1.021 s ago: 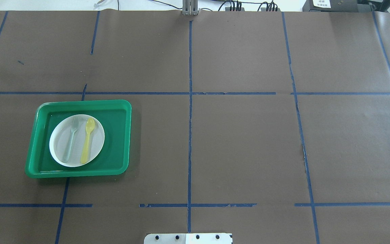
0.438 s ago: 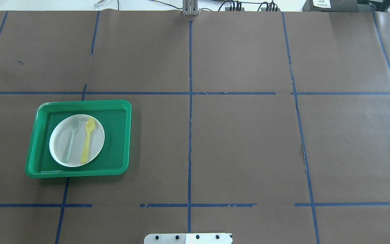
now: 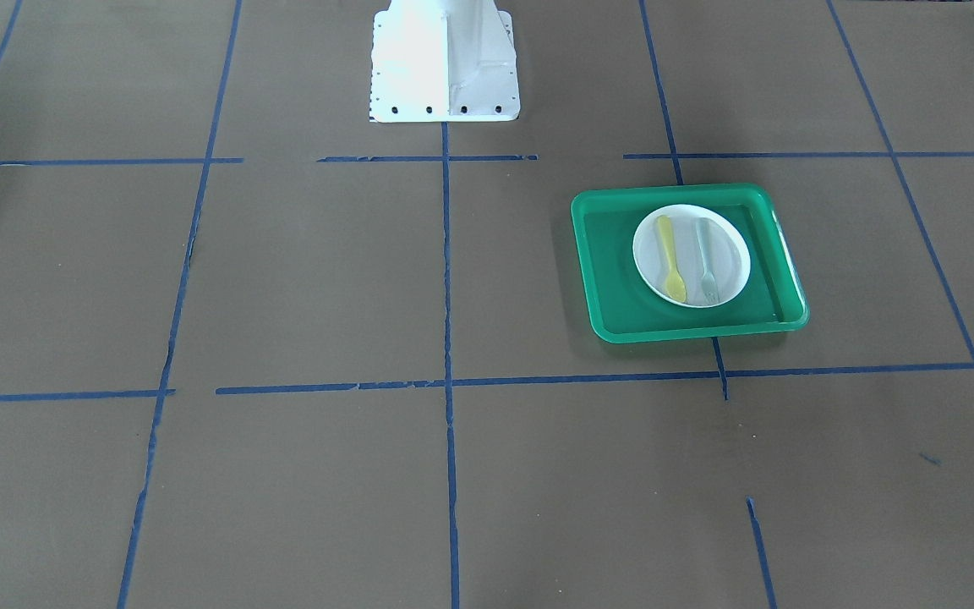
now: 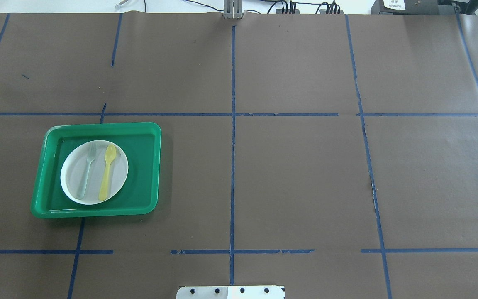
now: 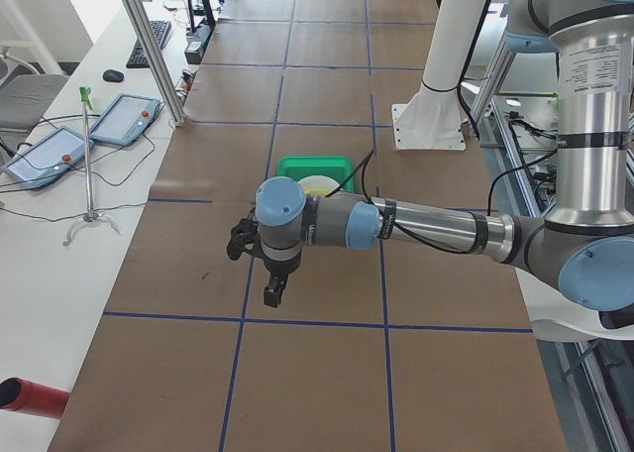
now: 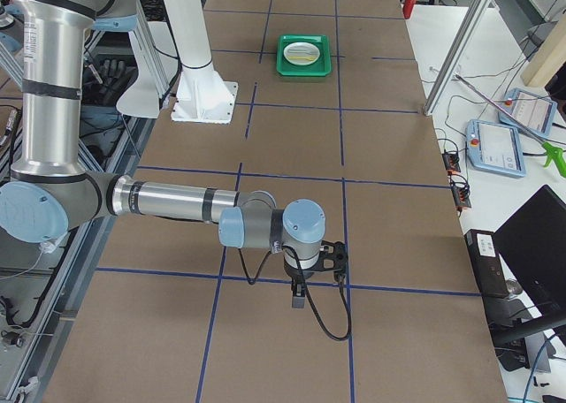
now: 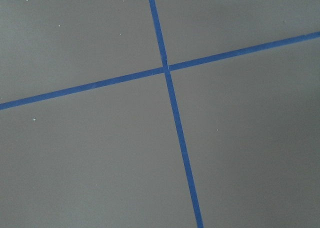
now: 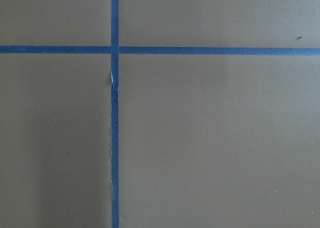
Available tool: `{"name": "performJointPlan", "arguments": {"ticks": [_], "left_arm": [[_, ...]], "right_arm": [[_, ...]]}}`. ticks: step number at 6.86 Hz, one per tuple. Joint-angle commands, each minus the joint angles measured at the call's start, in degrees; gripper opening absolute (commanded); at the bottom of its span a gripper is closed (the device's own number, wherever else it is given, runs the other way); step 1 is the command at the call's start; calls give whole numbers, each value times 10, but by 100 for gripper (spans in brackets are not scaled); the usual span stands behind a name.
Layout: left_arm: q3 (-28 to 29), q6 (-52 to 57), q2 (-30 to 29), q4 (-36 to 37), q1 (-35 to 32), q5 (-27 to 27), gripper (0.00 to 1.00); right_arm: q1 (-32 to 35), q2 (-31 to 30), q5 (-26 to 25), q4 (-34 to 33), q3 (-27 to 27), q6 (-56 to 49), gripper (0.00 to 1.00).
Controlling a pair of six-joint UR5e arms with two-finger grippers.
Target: Place spoon
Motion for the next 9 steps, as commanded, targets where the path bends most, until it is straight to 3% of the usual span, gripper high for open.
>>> {"name": "performJointPlan", "arguments": {"ticks": [1,2,3,4,6,8,9], "left_arm": [[-66,-120,-20,-3,73,2,100],[-100,-204,-22,-6,127,7,100],[-115,-323,-33,-46,191,61,100],[-107,-435,-34,-135,267,83,100],[-41,-571,-77,-227,378,165,100],[18,-633,-143,-228,448,219,98],[19,-639,-146,-226,466,229,88]], "right_arm": [[0,0,0,0,0,0,100],[0,0,0,0,0,0,100],[0,0,0,0,0,-1,100],[0,0,0,0,0,0,100],[0,0,0,0,0,0,100],[0,0,0,0,0,0,100],[0,0,0,0,0,0,100]]}}
